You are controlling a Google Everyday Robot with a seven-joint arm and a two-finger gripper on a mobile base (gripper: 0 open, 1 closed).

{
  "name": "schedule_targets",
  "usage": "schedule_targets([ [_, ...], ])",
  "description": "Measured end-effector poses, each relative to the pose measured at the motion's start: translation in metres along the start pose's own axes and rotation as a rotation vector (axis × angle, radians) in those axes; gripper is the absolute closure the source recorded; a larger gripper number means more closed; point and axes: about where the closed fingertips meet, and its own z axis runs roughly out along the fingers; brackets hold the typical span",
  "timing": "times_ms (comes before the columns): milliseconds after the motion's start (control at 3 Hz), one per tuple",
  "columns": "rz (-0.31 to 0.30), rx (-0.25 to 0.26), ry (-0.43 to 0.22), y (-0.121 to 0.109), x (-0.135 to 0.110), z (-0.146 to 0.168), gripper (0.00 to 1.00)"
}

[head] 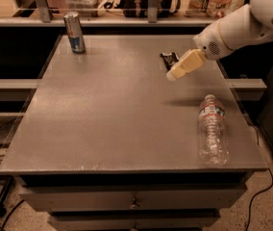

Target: Move rxbar chocolate near redbull can

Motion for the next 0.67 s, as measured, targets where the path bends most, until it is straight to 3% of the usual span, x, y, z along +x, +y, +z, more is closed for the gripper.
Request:
schedule_targets([
  [667,0.039,-0.033,-0.021,-0.035,0.002,0.07,0.0],
])
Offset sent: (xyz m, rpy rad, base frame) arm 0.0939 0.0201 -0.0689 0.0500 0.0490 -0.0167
